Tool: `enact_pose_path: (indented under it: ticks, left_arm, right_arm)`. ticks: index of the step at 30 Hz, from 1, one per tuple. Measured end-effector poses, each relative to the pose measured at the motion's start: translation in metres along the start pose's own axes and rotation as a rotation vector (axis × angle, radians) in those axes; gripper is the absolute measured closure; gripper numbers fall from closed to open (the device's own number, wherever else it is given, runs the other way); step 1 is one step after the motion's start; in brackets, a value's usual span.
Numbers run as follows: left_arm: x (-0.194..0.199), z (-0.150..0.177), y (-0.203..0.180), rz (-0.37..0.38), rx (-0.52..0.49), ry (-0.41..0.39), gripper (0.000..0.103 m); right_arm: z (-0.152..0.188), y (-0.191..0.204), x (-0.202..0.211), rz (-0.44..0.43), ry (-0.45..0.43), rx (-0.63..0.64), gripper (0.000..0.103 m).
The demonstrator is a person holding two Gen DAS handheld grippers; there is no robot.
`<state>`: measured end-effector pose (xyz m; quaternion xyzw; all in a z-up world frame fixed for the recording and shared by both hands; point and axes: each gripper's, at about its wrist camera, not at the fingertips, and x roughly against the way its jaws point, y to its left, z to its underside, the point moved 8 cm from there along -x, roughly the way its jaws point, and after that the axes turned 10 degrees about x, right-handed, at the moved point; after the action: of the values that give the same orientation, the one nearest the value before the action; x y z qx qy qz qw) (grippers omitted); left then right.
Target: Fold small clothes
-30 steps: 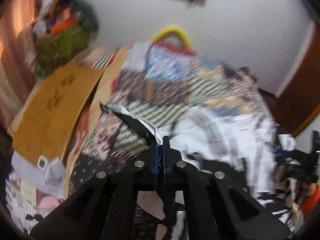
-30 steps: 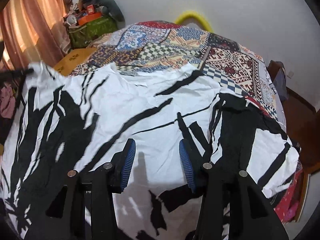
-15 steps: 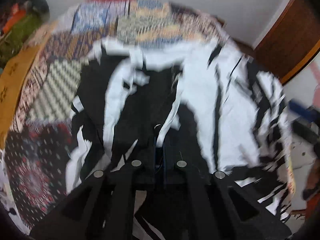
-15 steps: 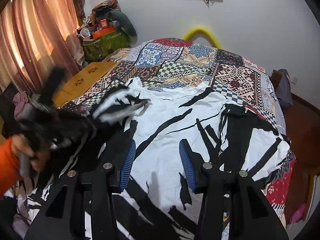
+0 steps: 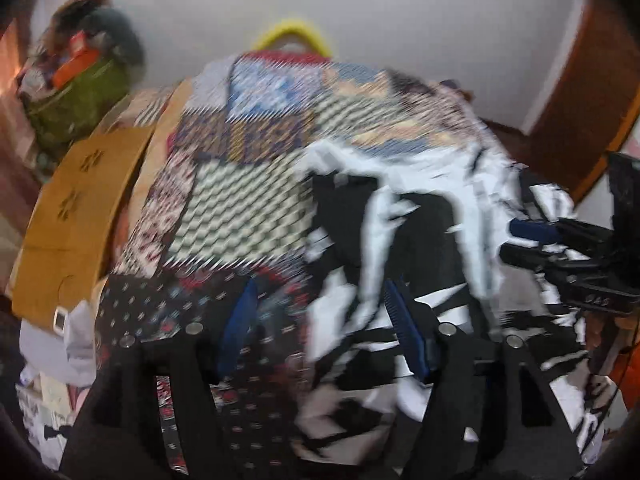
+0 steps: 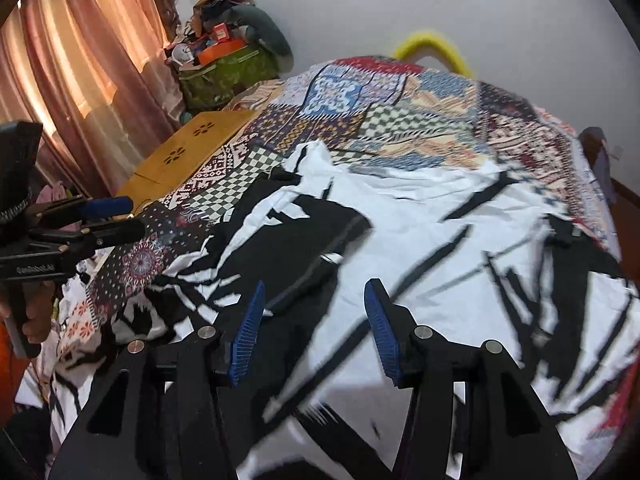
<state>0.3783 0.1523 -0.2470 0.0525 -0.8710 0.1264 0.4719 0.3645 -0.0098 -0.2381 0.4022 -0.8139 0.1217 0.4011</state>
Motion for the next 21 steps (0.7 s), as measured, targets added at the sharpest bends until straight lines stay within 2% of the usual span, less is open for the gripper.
enact_pose_path:
  ticks: [4,7,9,11,12,13,15,19,21]
  left_arm:
    - [-0.039,0.017,0.024,0.031,0.074,0.099,0.038]
    - [-0.067,0.020,0.026,0.100,0.122,0.168,0.038]
    - [-0.076,0.020,0.022,0.128,0.141,0.183,0.038]
    - [-0.088,0.021,0.022,0.101,0.133,0.184,0.044]
    - [-0.091,0.022,0.023,0.080,0.123,0.178,0.047]
    - [-0.092,0.022,0.023,0.062,0.110,0.160,0.048]
    - [-0.090,0.025,0.022,0.039,0.091,0.124,0.050]
    - [-0.090,0.029,0.025,0.022,0.083,0.097,0.051]
    - [-0.092,0.031,0.028,0.025,0.091,0.091,0.051]
  right_arm:
    - [-0.005,0.002,-0.030,-0.021,0.032,-0.020,0.055]
    - [-0.012,-0.010,-0.054,0.024,0.058,-0.036,0.055]
    - [-0.016,-0.019,-0.064,0.027,0.063,-0.074,0.055]
    - [-0.021,-0.024,-0.068,0.009,0.036,-0.107,0.056]
    - [-0.024,-0.025,-0.067,0.009,0.020,-0.109,0.065]
    - [-0.026,-0.022,-0.069,0.013,0.018,-0.100,0.082]
    - [-0.027,-0.017,-0.074,0.010,0.037,-0.073,0.098]
    - [-0.031,-0.010,-0.066,0.060,-0.013,0.014,0.101]
    - [-0.032,-0.018,-0.060,0.085,-0.040,0.012,0.101]
